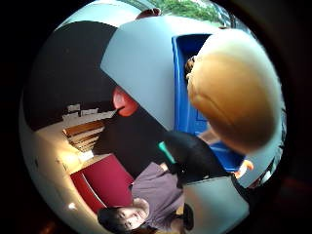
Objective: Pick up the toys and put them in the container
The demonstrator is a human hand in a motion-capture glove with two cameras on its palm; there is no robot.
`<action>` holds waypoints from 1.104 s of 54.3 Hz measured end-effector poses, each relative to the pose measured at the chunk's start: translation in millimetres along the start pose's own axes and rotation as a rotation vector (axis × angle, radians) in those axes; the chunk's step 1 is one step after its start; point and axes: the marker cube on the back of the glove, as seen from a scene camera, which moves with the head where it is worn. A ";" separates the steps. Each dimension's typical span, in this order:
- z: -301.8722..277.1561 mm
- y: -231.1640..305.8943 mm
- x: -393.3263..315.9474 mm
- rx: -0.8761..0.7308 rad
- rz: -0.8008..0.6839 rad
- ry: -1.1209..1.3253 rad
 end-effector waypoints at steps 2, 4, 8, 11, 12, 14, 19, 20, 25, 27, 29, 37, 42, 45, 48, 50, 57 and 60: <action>-0.4 1.3 -0.8 0.010 -0.033 -0.029; -1.3 2.0 -2.5 0.021 -0.050 -0.055; -3.3 3.2 1.6 0.053 -0.055 -0.073; -4.4 5.2 5.7 0.069 -0.063 -0.069; -4.9 6.0 6.8 0.073 -0.064 -0.068; -6.3 8.7 11.3 0.081 -0.065 -0.065; -8.4 11.9 25.5 0.106 0.047 -0.024; -8.7 13.4 25.8 0.110 0.029 -0.023; -9.6 18.0 23.0 0.123 0.000 -0.015; -9.6 19.4 21.5 0.125 -0.006 -0.009; -10.5 22.8 16.7 0.129 -0.069 -0.013; -25.0 43.9 18.0 0.167 -0.056 0.020; -34.7 76.8 43.4 0.204 -0.067 0.024; -32.8 101.6 63.5 0.205 -0.113 0.039; -25.8 134.9 89.3 0.208 -0.162 0.055; -18.1 150.9 98.2 0.205 -0.167 0.059; 40.2 197.3 119.7 0.125 -0.048 0.110; 74.4 210.4 130.9 0.078 -0.017 0.126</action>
